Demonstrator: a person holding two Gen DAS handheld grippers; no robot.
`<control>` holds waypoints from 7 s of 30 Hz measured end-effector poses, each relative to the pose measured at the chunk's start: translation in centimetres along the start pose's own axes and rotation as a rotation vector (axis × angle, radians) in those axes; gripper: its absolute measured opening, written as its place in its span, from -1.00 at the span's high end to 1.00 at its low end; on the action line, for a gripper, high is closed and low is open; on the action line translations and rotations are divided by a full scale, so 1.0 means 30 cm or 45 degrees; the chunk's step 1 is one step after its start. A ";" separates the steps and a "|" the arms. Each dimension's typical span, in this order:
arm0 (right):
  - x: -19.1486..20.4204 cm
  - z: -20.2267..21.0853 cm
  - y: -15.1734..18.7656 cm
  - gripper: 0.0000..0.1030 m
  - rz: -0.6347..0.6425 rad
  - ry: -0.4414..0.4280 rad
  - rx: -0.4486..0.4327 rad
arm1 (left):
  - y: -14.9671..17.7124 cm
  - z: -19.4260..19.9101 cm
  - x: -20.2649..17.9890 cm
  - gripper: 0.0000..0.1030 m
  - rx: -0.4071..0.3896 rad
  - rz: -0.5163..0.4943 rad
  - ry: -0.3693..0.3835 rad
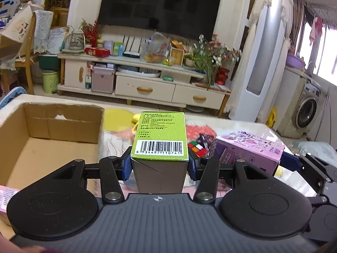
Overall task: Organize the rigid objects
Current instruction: 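Carry both boxes over the cardboard box and open both grippers to drop them, then withdraw both tools from the cardboard box back toward the table items, then grasp the silver-white mascot with the left gripper while the right grasps the blue-pink cartoon box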
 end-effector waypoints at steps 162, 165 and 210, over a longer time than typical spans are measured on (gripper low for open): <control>-0.415 -0.233 0.382 -0.74 -0.250 0.292 0.352 | 0.215 -0.336 0.296 -1.00 0.316 -0.555 -0.361; -0.416 -0.232 0.381 -0.74 -0.238 0.287 0.356 | 0.226 -0.364 0.320 -1.00 0.321 -0.595 -0.448; -0.395 -0.174 0.399 -0.72 -0.123 0.267 0.333 | 0.292 -0.265 0.187 -0.30 0.351 -0.391 -0.240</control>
Point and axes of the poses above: each gripper's, at about its wrist camera, not at the fingertips, and z roughly against the way its jaws point, x to its left, y to its underside, the point moved 10 cm from there along -z, roughly the way its jaws point, and after that the axes turned 11 degrees about -x, right-handed, at the moved point
